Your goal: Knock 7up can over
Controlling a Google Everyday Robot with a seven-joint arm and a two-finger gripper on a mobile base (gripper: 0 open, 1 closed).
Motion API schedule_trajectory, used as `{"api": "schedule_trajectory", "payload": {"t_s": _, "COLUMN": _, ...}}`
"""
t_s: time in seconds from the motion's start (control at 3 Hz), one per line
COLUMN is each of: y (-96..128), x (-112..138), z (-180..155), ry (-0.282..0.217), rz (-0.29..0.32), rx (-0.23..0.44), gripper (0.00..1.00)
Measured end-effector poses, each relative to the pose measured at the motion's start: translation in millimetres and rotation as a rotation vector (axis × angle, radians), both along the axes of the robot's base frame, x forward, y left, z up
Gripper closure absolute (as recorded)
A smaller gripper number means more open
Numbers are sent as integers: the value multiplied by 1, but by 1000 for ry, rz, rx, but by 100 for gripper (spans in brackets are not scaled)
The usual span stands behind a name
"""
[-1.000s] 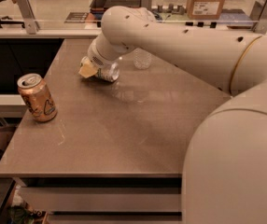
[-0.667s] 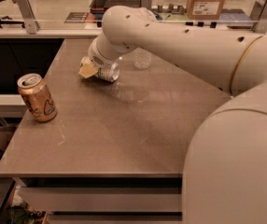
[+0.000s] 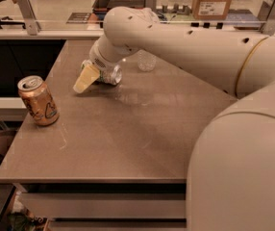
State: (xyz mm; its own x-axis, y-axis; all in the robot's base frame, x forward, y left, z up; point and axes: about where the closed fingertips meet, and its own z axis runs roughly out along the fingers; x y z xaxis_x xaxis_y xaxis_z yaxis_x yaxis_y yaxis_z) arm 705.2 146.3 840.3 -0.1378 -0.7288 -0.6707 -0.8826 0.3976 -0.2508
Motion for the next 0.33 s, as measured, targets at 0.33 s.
{"api": "schedule_trajectory", "payload": {"t_s": 0.33, "y": 0, "x": 0, "z": 0, "ry": 0, "rz": 0, "rx": 0, "gripper": 0}}
